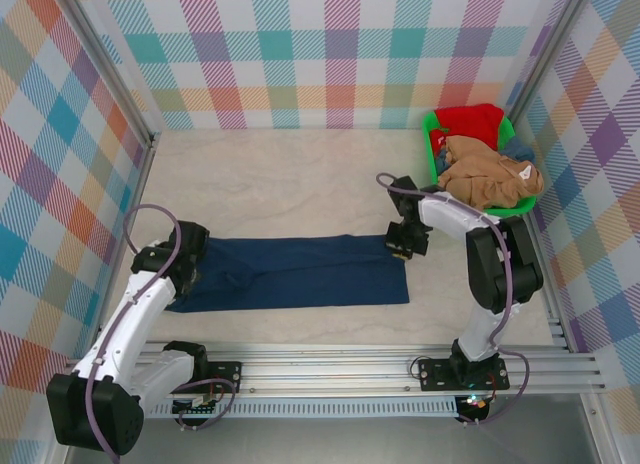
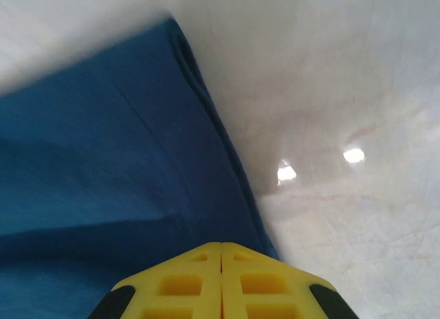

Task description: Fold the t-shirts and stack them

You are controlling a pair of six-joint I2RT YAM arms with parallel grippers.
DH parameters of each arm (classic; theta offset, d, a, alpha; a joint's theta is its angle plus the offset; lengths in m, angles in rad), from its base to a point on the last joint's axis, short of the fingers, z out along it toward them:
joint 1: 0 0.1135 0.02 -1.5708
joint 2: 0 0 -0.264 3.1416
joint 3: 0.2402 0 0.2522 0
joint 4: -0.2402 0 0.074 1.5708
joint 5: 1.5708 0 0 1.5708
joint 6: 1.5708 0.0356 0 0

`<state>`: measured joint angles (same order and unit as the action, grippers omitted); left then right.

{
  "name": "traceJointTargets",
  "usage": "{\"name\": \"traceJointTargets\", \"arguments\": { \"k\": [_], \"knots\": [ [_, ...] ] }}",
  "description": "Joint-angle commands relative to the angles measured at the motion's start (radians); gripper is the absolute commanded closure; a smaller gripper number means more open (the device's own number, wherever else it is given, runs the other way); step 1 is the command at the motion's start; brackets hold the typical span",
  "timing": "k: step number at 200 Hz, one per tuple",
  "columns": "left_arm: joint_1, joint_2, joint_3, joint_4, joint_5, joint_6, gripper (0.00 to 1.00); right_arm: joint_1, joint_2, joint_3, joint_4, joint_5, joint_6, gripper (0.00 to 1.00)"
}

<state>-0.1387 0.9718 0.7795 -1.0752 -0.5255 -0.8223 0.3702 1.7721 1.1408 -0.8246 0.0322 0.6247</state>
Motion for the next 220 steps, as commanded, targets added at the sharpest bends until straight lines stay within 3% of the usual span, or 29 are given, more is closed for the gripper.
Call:
{"name": "traceJointTargets", "arguments": {
  "k": [1,25,60,72,105,134,184,220],
  "knots": [
    [0.008,-0.001,-0.025,-0.046,-0.005,-0.060,1.00,0.004,-0.024,-0.039,-0.002,-0.002,0.002,0.94],
    [0.007,0.011,-0.034,-0.057,0.024,-0.092,0.94,-0.007,-0.024,0.009,-0.021,0.037,-0.017,0.94],
    [0.008,0.027,0.015,-0.074,0.030,-0.090,0.57,-0.015,-0.028,0.130,-0.050,0.077,-0.056,0.88],
    [0.008,0.040,0.056,-0.078,0.021,-0.076,0.49,-0.025,-0.011,0.163,-0.056,0.076,-0.065,0.83],
    [0.058,0.121,0.164,0.039,0.091,0.021,0.48,-0.059,0.050,0.203,-0.006,0.003,-0.097,0.74],
    [0.192,0.269,0.165,0.316,0.338,0.139,0.50,-0.068,0.118,0.237,0.021,-0.053,-0.134,0.68],
    [0.312,0.567,0.274,0.446,0.425,0.194,0.51,-0.083,0.195,0.267,0.028,-0.064,-0.161,0.66],
    [0.359,0.663,0.353,0.469,0.430,0.268,0.49,-0.089,0.228,0.301,0.012,-0.060,-0.166,0.66]
  ]
}}
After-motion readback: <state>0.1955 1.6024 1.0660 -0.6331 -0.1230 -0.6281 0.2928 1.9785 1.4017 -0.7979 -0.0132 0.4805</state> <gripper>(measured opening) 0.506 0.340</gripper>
